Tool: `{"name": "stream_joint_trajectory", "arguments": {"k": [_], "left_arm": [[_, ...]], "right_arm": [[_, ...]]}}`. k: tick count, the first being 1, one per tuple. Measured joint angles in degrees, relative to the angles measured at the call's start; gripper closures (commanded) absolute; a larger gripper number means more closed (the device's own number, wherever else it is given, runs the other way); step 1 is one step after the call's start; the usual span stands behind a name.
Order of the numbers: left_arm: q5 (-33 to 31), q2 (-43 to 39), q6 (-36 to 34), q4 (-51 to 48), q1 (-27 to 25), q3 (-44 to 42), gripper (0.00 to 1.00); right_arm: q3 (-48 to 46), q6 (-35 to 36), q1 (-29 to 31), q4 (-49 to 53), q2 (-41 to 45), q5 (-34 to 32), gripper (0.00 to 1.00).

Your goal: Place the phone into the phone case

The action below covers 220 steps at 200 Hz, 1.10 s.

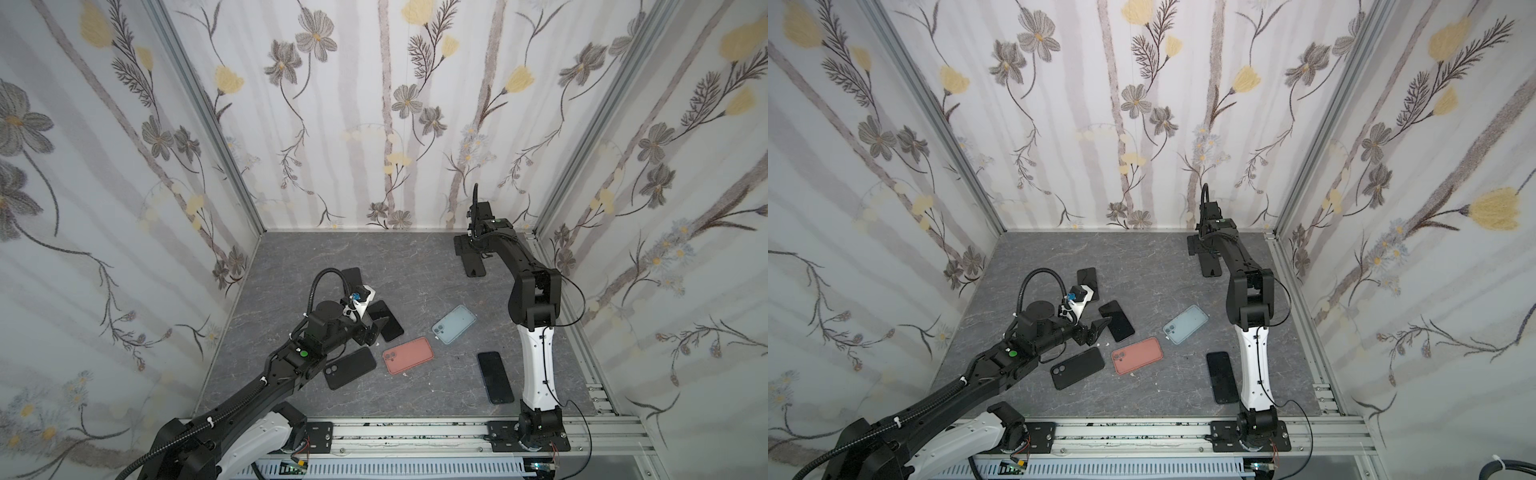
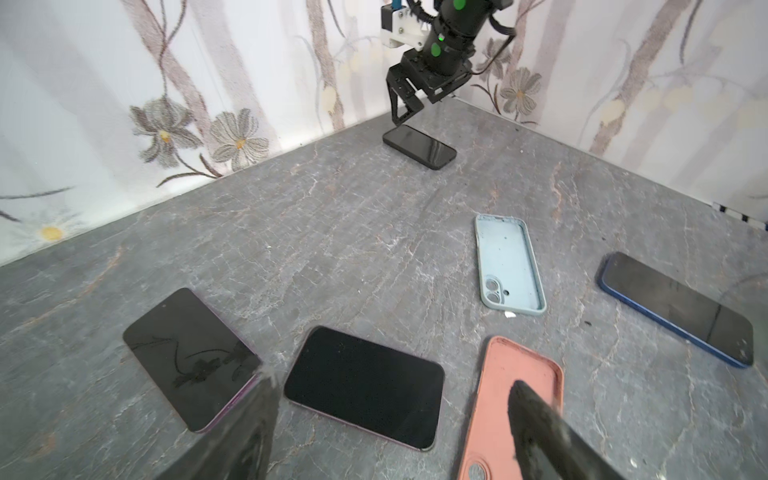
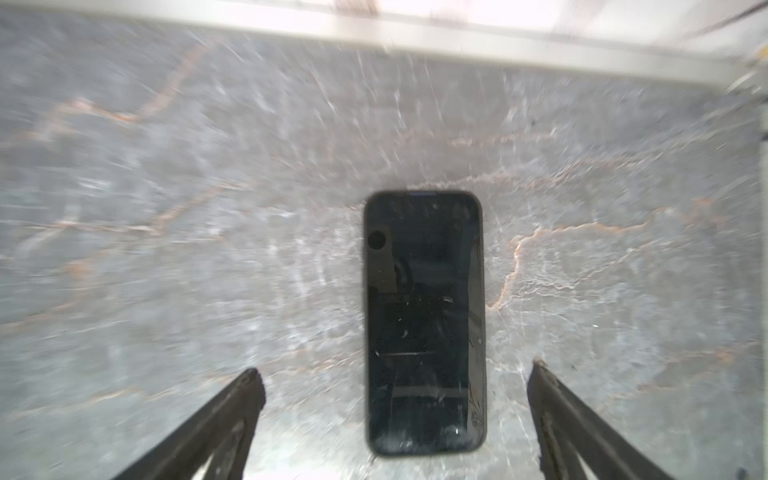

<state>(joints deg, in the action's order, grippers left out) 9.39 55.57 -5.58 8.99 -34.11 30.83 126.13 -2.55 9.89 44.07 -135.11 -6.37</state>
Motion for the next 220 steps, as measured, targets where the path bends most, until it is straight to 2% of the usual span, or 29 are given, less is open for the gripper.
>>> {"name": "stream_joint_trajectory", "arguments": {"k": [36,69,99,151,174,198,220], "left_arm": [[-8.00,3.43,4.81,-9.38,-0.04,8.22,0.24],[-10.05,4.92,12.33,-17.90,-0.46,12.70,0.29],[-9.94,5.09,18.67,-23.43,-1.90,12.55,0.31],[-9.60,4.35,25.44,-26.56,-3.67,7.28,0.32],[-10.12,2.89,27.10,-26.01,-3.69,5.49,0.32],[-11.78,0.61,27.78,-24.94,-3.72,3.48,0.32],[-13.20,-1.14,28.74,-24.81,-3.72,2.51,0.32]], "right_arm": [[-4.87,0.00,5.18,2.10,6.80,-0.55,0.10],[-20.04,-0.28,12.55,-0.24,18.40,1.79,0.13],[-34.75,-1.66,19.21,-5.27,29.05,2.16,0.15],[-54.60,-6.38,31.82,-13.14,41.09,2.97,0.15],[-59.54,-8.76,37.03,-17.40,42.75,2.99,0.12],[-59.95,-9.40,42.82,-20.06,41.16,1.66,0.11],[-59.74,-10.78,44.35,-22.10,37.73,0.33,0.10]]}}
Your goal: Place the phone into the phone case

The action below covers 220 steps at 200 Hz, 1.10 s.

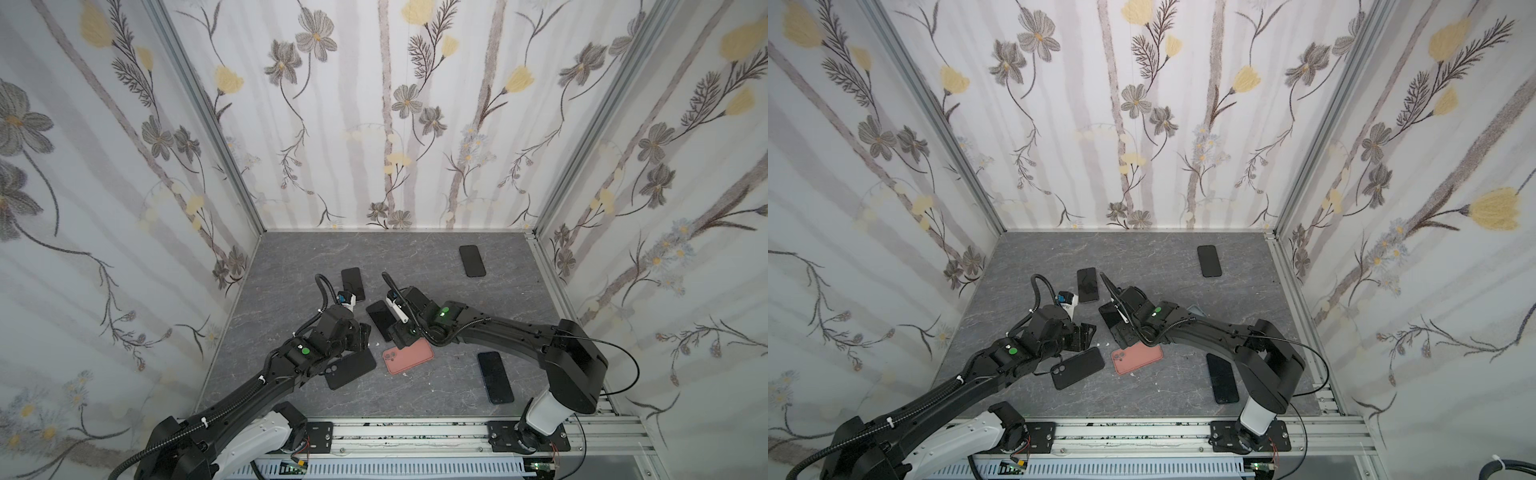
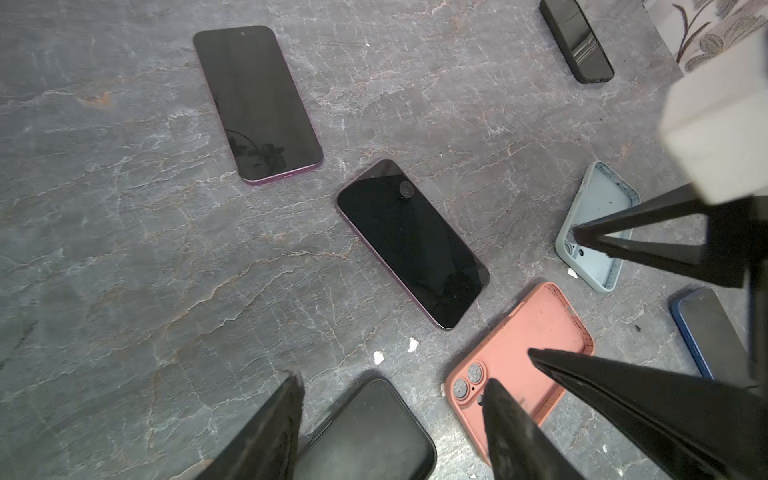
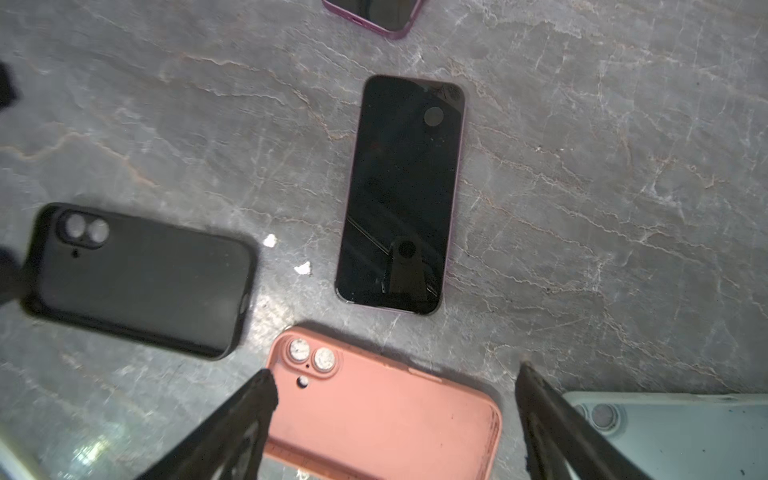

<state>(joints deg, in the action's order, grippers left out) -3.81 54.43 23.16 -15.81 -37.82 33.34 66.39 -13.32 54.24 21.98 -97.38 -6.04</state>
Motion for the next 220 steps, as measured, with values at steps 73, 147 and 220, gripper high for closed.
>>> {"name": "stream_joint_trajectory", "arguments": {"k": [73,147,220], "left_arm": [[0.90,-7.26,9.86,-1.38,-0.72,-5.22,0.35],[4.07,-5.11,16.31,-2.49,-1.97,-6.21,0.45],[4.94,5.18,18.67,-1.31,-8.94,-5.73,0.49]], "right_arm": [[7.02,-4.66,1.88,-2.23,-11.39,-3.06,0.03],[11.39,-5.20,-0.57,-1.31,-16.98,-1.75,0.03],[8.55,-5.05,-3.13,-1.62,-12.44,-0.37,0.03]]}}
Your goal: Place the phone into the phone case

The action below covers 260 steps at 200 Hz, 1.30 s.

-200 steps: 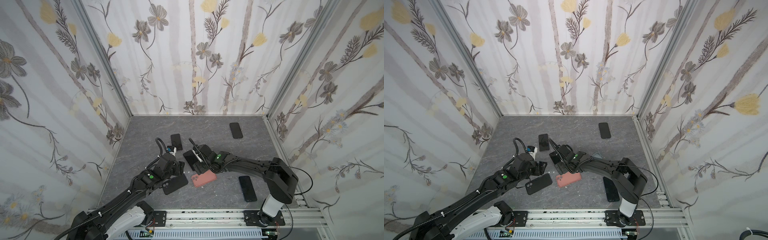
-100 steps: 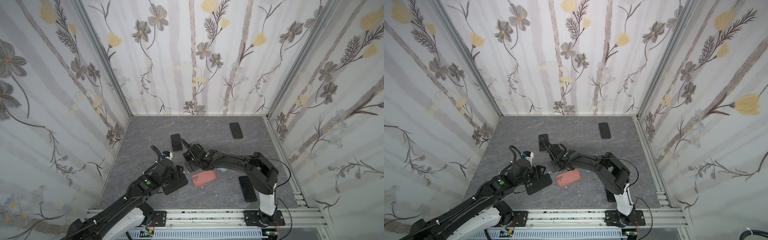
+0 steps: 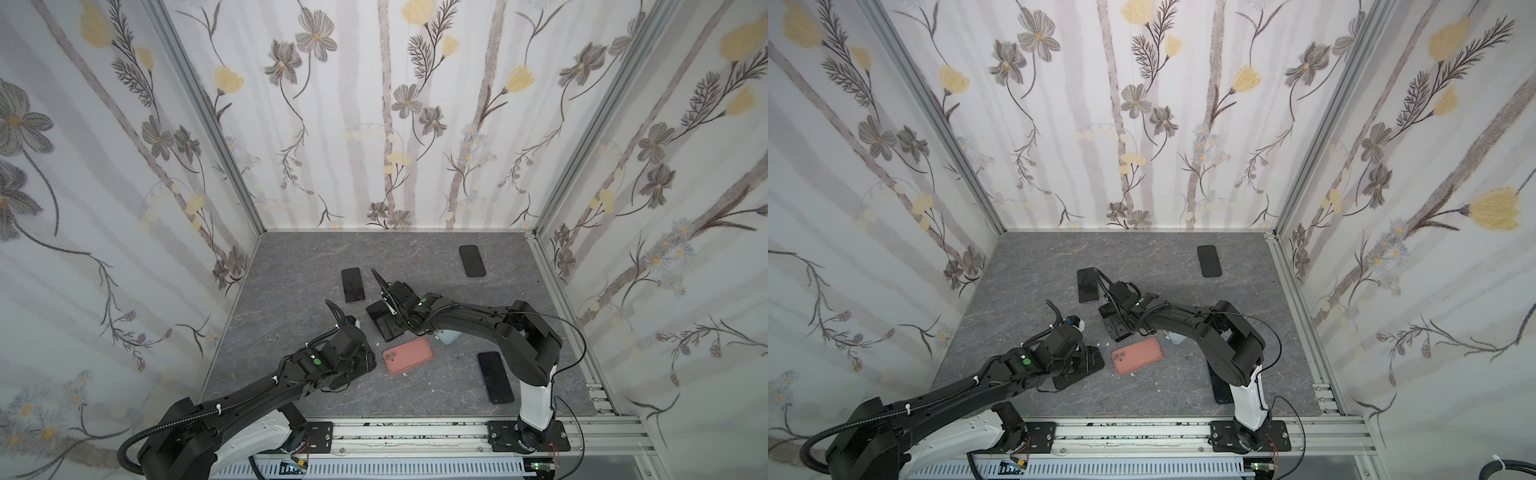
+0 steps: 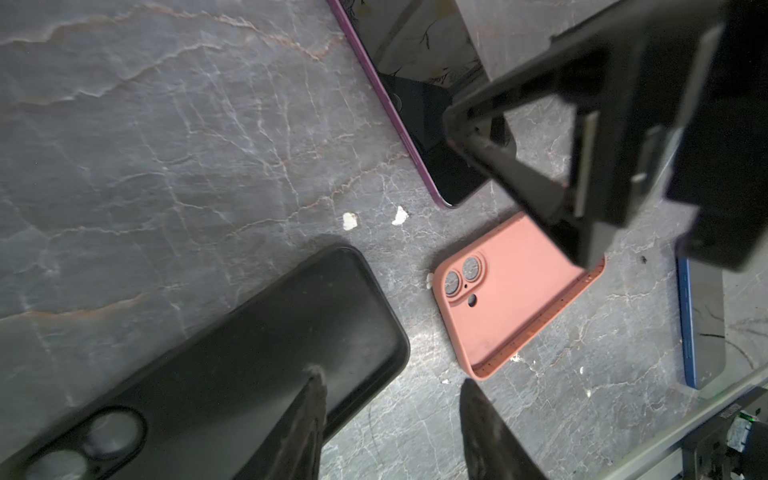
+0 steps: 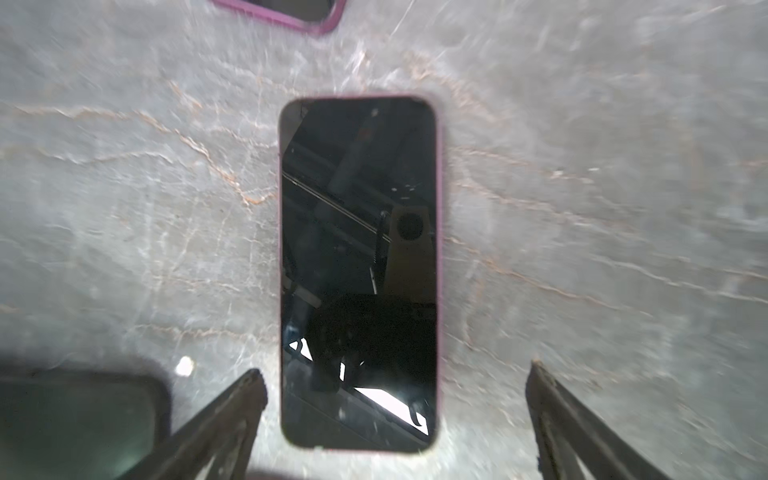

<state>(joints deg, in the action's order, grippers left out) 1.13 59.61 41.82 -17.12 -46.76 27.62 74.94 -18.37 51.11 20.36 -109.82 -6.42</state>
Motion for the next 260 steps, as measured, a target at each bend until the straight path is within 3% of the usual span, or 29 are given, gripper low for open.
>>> {"name": "stream_joint_trajectory", "arguments": {"k": [40,85,132,208,260], "left_arm": [[-1.05,6.97,-0.46,3.17,-3.13,2.64,0.51],[-1.07,11.98,-2.69,4.96,-3.78,3.54,0.60],[-0.24,16.55,-3.34,7.30,-4.24,4.48,0.62],[-0.24,21.42,-5.44,8.74,-4.52,6.95,0.64],[-1.09,19.80,-5.62,7.37,-4.61,7.15,0.63]], "right_arm": [[-7.98,-0.72,-2.43,-0.81,10.12,-2.54,0.04],[-17.44,-2.10,-3.58,-0.44,23.52,-7.30,0.03],[-23.52,-2.71,-6.19,-0.26,33.11,-11.85,0.01],[-25.03,-3.04,-6.71,1.53,35.26,-13.51,0.02],[-25.49,-3.15,-6.71,2.14,35.65,-13.53,0.02]]}}
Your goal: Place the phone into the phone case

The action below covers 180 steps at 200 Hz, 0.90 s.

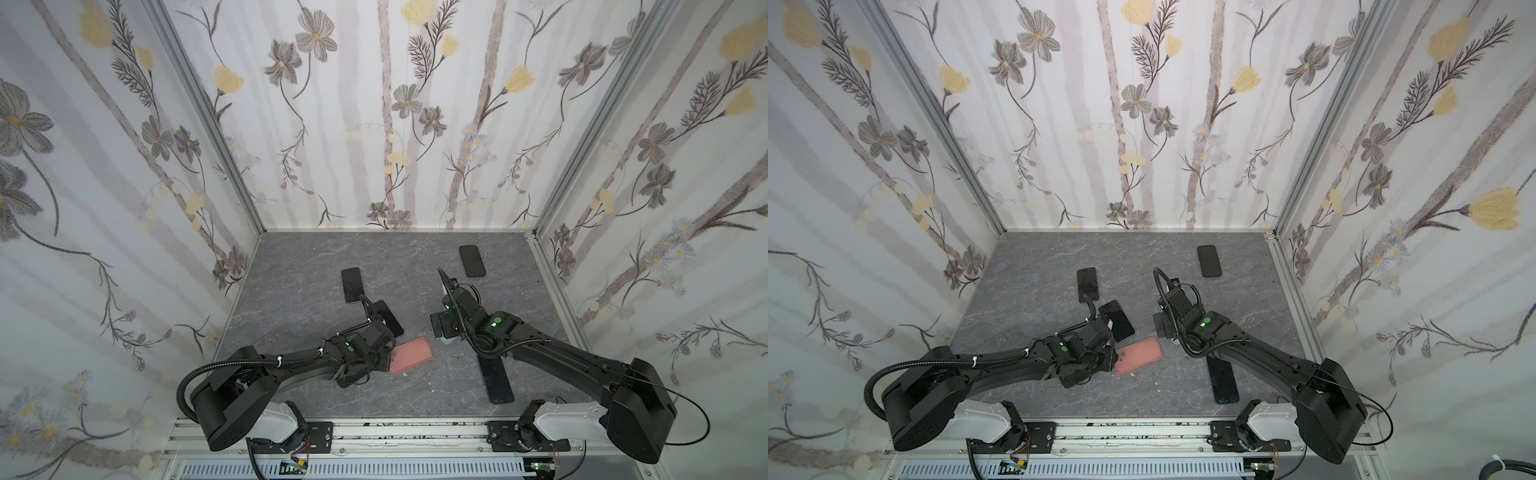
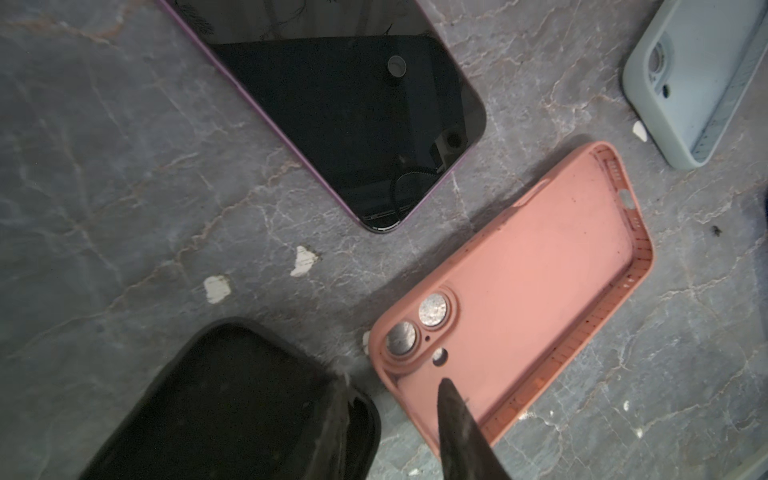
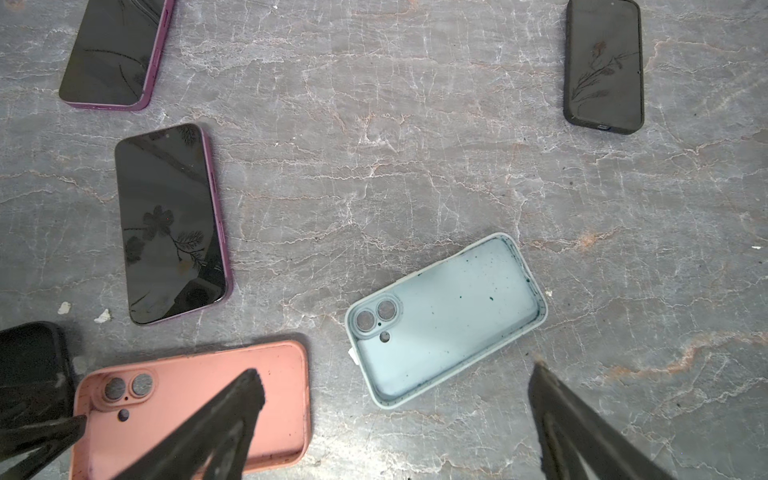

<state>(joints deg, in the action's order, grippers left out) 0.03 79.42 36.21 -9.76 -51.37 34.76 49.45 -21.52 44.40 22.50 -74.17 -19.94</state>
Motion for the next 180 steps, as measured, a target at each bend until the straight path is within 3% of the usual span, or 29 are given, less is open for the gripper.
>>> {"name": "stream_joint_trajectory", "arguments": {"k": [92,180], "left_arm": [[-0.70,-2.84,-0.20,-2.40,-0.07,1.40,0.64],[0.00,3.89,-2.78,-0.15,-0.07,2.19,0.68]], "right_arm": [[0.68,0.00,0.00,0.00,-1.46,0.09,0.02],[-0.09,0.04,0.00,0.07,-3.63,1.16,0.03]]}}
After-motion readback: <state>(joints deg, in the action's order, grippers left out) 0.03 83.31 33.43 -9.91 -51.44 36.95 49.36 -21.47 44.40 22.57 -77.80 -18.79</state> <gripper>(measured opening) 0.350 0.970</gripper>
